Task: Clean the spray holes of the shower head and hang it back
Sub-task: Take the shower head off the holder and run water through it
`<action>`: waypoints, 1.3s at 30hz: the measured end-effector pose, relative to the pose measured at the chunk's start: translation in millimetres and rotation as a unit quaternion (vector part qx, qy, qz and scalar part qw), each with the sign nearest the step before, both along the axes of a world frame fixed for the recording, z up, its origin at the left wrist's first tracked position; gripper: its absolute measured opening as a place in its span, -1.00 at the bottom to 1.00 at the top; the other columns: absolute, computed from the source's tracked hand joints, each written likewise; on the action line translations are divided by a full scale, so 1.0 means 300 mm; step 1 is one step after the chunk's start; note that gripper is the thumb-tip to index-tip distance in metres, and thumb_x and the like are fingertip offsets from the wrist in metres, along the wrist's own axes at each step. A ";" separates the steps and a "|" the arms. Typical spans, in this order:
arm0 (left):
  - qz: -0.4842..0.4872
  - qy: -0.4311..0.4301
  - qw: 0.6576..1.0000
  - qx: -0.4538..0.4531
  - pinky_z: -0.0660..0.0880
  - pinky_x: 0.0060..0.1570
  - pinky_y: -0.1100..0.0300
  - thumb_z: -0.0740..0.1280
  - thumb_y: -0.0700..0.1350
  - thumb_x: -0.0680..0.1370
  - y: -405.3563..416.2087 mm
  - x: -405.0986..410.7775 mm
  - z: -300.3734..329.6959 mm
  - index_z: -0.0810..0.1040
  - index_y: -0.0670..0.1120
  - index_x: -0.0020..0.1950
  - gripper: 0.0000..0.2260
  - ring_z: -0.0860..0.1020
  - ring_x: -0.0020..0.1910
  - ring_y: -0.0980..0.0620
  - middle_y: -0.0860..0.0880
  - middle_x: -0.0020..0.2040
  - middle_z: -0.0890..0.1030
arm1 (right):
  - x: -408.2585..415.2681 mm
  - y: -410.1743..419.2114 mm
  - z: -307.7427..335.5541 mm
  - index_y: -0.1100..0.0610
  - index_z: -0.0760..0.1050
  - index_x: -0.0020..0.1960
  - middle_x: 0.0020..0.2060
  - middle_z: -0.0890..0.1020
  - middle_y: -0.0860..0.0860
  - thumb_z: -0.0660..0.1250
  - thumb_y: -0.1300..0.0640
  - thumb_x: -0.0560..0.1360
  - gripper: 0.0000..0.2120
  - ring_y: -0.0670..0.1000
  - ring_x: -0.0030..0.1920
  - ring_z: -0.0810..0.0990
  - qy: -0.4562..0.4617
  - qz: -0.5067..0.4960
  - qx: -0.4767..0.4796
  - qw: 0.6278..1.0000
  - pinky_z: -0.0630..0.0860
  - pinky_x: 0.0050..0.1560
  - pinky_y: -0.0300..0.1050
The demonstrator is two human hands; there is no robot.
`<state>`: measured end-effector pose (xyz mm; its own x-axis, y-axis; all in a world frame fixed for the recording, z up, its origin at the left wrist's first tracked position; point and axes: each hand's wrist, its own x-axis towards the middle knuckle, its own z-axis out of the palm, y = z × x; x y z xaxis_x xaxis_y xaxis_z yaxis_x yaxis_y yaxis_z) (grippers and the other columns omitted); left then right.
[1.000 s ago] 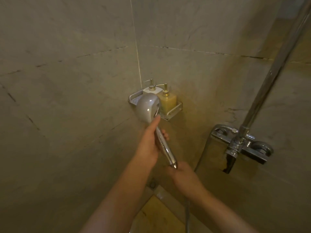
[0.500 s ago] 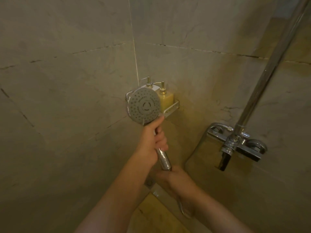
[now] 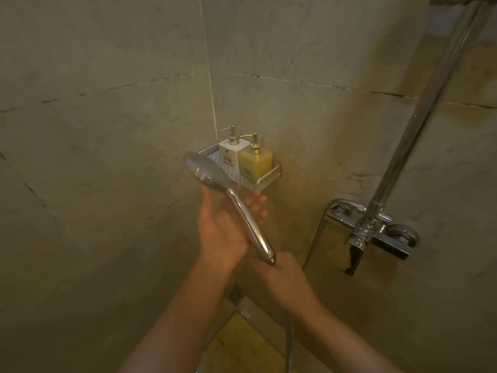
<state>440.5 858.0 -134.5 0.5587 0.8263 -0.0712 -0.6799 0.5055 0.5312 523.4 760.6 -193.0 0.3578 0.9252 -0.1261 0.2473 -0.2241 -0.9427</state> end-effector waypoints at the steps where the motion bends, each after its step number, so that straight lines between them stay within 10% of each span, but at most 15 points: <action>1: 0.033 0.012 0.999 -0.008 0.46 0.21 -0.13 0.37 0.39 0.35 -0.012 -0.004 0.006 0.61 -0.10 0.12 -0.38 0.59 0.16 -0.25 -0.25 0.14 0.62 | 0.010 0.003 -0.002 0.22 0.40 -0.31 -0.49 0.41 -0.05 0.36 -0.08 0.45 -0.61 -0.09 -0.43 0.35 -0.043 -0.015 0.000 0.999 0.38 -0.40 0.08; 8: 0.197 0.221 0.955 -0.022 0.60 -0.32 0.16 0.54 -0.05 0.46 -0.086 0.069 -0.043 0.49 -0.06 0.15 -0.65 0.67 -0.10 -0.03 -0.03 -0.04 0.62 | 0.014 0.006 0.036 0.13 0.52 -0.10 -0.12 0.67 0.10 0.24 -0.07 0.59 -0.73 0.19 -0.06 0.62 -0.312 -0.032 -0.049 0.948 0.32 -0.24 -0.02; 13: 0.156 0.214 0.952 -0.153 0.41 -0.49 0.21 0.55 -0.07 0.43 -0.030 0.071 -0.068 0.39 -0.05 -0.24 -0.68 0.37 -0.53 0.06 0.01 -0.44 0.34 | 0.042 0.012 0.040 0.07 0.51 0.05 -0.03 0.67 0.09 0.20 -0.03 0.55 -0.78 0.22 0.02 0.63 -0.432 -0.008 -0.090 0.897 0.43 -0.18 -0.04; 20: 0.049 0.224 0.969 -0.087 0.15 -0.56 0.25 0.35 -0.10 0.53 -0.023 0.045 -0.064 0.23 0.00 -0.43 -0.60 0.12 -0.65 0.10 0.06 -0.60 0.14 | 0.002 0.020 -0.023 0.21 0.45 -0.28 -0.40 0.41 0.04 0.38 0.09 0.37 -0.80 -0.07 -0.38 0.33 0.058 0.081 -0.084 0.991 0.26 -0.35 -0.06; 25: -0.157 0.091 0.983 0.017 0.15 -0.61 0.32 0.32 -0.14 0.49 0.017 -0.007 -0.066 0.25 -0.04 -0.45 -0.64 0.14 -0.70 0.10 0.06 -0.65 0.15 | 0.020 0.006 0.004 -0.02 0.24 -0.42 -0.57 0.19 -0.10 0.34 0.03 0.50 -0.60 -0.15 -0.61 0.09 0.294 0.218 -0.173 0.915 -0.01 -0.61 -0.30; 33: -0.399 -0.153 0.893 0.142 0.24 -0.54 0.43 0.28 -0.22 0.43 -0.016 -0.034 -0.011 0.29 -0.11 -0.22 -0.85 0.10 -0.78 0.16 0.10 -0.71 0.19 | -0.045 -0.013 0.013 0.10 -0.02 -0.40 -0.56 -0.01 -0.05 0.38 -0.06 0.44 -0.41 -0.08 -0.60 -0.11 0.460 0.510 -0.153 0.710 -0.18 -0.58 -0.29; 39: -0.355 -0.091 0.920 0.140 0.37 -0.49 0.25 0.39 -0.08 0.49 0.007 -0.037 -0.003 0.35 -0.17 -0.11 -0.75 0.38 -0.58 0.02 -0.04 -0.50 0.39 | -0.016 0.012 0.005 0.04 0.12 -0.39 -0.56 0.10 -0.11 0.37 -0.01 0.48 -0.53 -0.13 -0.62 0.00 0.493 0.479 -0.147 0.711 -0.17 -0.61 -0.26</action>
